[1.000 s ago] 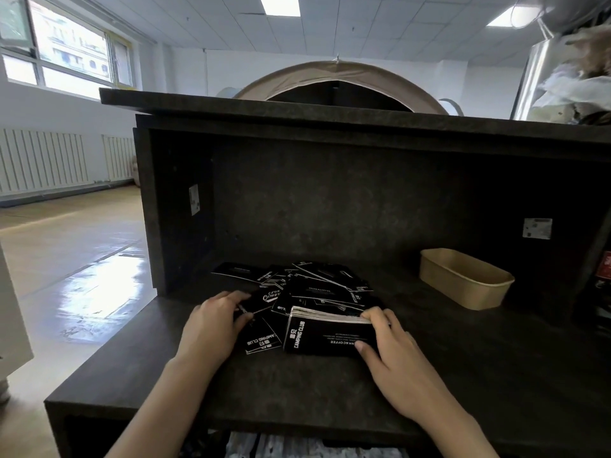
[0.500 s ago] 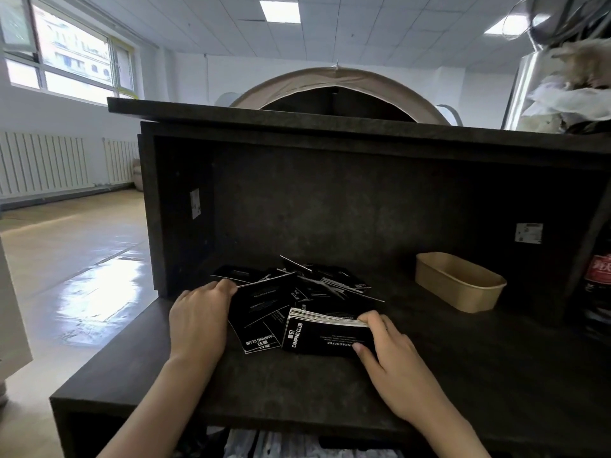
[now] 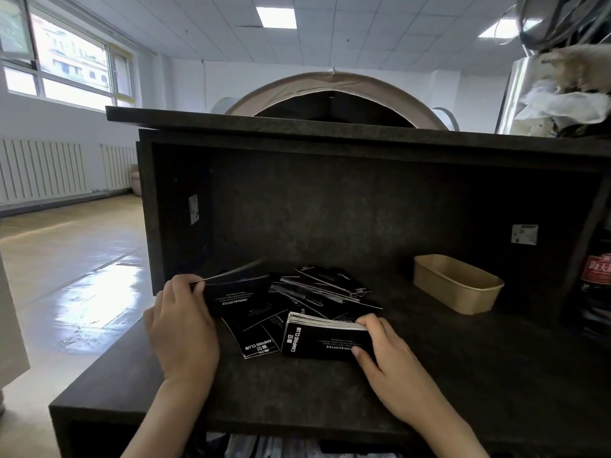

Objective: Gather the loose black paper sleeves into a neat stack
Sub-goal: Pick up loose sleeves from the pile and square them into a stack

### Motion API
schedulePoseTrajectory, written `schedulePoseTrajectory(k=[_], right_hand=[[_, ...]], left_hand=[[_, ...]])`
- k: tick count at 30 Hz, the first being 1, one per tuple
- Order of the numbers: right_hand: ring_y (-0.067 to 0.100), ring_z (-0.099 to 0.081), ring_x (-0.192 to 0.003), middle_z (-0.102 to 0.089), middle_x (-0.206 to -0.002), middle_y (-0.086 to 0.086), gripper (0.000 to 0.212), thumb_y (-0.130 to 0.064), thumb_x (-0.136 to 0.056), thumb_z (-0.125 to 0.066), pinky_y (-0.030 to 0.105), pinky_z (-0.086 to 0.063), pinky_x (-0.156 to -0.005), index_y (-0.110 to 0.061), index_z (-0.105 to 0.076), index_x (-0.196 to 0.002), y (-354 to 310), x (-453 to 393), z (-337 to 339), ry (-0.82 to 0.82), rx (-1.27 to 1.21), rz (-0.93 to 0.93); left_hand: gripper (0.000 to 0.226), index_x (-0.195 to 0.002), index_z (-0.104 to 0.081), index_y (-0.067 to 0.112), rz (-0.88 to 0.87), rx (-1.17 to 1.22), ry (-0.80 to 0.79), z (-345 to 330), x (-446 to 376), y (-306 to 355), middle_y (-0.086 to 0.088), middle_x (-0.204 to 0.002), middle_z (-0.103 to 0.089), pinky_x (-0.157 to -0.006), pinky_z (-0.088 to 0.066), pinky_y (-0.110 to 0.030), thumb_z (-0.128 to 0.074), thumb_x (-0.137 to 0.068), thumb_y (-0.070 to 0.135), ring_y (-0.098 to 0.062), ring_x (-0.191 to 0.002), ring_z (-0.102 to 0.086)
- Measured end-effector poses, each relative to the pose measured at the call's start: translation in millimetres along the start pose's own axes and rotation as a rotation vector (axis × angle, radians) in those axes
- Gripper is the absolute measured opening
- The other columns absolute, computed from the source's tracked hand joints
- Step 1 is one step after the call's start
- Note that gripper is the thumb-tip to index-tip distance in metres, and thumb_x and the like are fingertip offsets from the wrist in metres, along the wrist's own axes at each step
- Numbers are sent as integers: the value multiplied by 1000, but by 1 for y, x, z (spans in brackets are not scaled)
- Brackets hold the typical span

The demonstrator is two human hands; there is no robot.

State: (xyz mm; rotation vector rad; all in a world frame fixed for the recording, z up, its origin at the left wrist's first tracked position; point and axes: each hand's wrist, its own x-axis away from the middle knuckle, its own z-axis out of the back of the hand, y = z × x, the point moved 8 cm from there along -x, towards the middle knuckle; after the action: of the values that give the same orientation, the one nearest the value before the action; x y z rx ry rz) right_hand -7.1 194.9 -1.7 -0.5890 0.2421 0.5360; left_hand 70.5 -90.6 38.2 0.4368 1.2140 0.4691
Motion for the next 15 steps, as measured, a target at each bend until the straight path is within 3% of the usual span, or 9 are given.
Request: schedulePoseTrajectory(k=[4,8,10,12,15], right_hand=[[2,-49,-111,-42,-120,-22,28,-38,-97,-47,29,-47,-96,-45,-31,-119,0,0,-1,-11,-3,0],[4,-42,-125,-34,-137,-22,51,-41,-96,-48,27,-40,-105,-43,-21,-140,1,-1,-2,-27,-6,-13],[5,-40,-129,-31,-142,-20,57,-42,-96,-48,28,-38,-108,-42,-17,-144,1,-2,-2,-39,-11,-17],[6,-40,-130,-30,-143,-19,58,-44,-95,-48,29,-38,-109,-42,-17,-144,1,-2,-3,-48,-13,-11],[7,-41,-128,-31,-141,-21,62,-53,-89,-53,30,-40,-107,-44,-18,-140,1,-3,-4,-58,-10,-17]], left_hand=[[10,-96,-53,9,99,257,-24,-4,-2,-10,-10,-88,-60,-67,-38,-37,-45,-99,13,-33,-78,-55],[11,-91,-52,18,-59,488,-292,-24,7,15,6,-83,-60,-67,-44,-25,-47,-99,13,-11,-77,-59],[12,-91,-52,21,-131,519,-364,-28,14,29,8,-83,-61,-68,-43,-16,-47,-98,14,-7,-79,-58],[12,-91,-51,20,-147,524,-317,-24,15,35,7,-82,-59,-67,-41,-14,-46,-98,13,-8,-78,-56],[11,-92,-49,17,-21,538,-143,-11,7,19,2,-82,-56,-64,-37,-21,-43,-99,12,-9,-70,-49]])
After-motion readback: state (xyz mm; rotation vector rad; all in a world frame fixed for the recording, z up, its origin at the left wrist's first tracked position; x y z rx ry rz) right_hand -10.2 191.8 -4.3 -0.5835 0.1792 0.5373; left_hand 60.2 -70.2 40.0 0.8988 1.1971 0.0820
